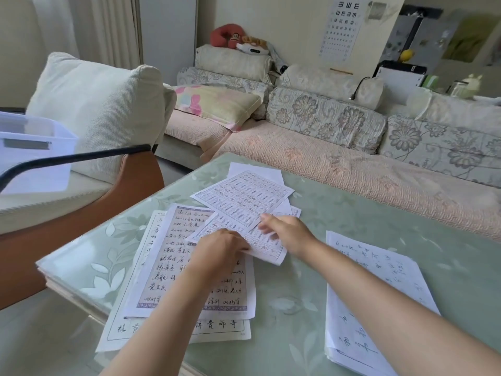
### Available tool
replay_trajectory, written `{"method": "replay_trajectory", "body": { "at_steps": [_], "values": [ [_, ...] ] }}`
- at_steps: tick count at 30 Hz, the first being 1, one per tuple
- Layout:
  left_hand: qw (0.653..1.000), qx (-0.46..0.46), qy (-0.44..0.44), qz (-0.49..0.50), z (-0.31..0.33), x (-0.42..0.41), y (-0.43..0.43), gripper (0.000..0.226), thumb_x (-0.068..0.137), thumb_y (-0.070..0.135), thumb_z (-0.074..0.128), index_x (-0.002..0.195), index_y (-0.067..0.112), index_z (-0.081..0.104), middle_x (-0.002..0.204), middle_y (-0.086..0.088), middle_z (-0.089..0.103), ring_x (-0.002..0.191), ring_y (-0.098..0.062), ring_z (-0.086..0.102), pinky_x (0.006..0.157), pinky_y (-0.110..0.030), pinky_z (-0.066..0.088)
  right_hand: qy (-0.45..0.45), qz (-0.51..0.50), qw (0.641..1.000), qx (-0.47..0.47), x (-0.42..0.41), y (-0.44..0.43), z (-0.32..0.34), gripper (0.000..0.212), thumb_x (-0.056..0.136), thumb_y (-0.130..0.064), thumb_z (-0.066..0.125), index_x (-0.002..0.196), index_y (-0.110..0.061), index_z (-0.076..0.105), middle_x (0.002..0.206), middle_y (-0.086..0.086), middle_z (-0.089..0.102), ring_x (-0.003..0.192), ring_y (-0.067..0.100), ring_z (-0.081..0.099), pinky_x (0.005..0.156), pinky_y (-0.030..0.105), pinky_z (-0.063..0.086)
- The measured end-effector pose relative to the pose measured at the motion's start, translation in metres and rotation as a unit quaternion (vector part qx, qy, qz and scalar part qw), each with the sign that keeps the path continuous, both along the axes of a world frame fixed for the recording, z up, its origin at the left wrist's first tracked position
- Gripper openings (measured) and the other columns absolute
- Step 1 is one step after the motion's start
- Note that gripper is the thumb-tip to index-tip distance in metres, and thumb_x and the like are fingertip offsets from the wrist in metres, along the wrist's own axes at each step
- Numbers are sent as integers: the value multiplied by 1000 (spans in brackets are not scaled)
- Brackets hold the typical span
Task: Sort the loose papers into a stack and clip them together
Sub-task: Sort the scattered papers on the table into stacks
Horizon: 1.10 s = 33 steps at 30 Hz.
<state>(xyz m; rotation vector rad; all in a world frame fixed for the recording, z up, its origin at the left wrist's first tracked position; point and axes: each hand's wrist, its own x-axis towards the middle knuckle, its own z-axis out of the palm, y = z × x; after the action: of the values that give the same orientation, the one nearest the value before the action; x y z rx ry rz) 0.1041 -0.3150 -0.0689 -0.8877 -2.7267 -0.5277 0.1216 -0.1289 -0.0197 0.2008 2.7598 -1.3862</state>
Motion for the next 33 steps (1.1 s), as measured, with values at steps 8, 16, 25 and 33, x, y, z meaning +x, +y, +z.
{"method": "replay_trajectory", "body": {
  "at_steps": [8,16,25,33],
  "values": [
    [994,73,-84,11,-3,-5,-8,52,72,3,54,109,37,68,109,13,65,104,-12,57,79,-35,54,-24,130,926,354,-61,-17,-10,94,82,-61,57,157,-18,19,164,2,16,151,19,13,122,39,17],
    [991,117,-59,24,-7,-5,-16,66,72,3,57,134,23,45,132,9,46,122,-11,39,93,-21,40,27,180,824,536,-84,-22,-7,16,92,-24,48,101,-12,53,105,12,61,88,28,56,69,33,42],
    [996,42,75,16,0,-2,-6,73,73,5,59,142,24,47,149,6,44,141,-18,34,116,-29,17,169,221,841,464,-7,-3,5,29,85,-28,53,106,-33,71,103,-7,73,96,18,64,82,31,51],
    [994,70,4,81,17,17,-5,33,90,19,57,111,41,71,111,17,71,103,-12,65,74,-27,53,-27,-114,993,5,40,25,10,57,90,-57,47,107,-6,67,111,13,66,104,27,61,83,33,43]
  ]
}}
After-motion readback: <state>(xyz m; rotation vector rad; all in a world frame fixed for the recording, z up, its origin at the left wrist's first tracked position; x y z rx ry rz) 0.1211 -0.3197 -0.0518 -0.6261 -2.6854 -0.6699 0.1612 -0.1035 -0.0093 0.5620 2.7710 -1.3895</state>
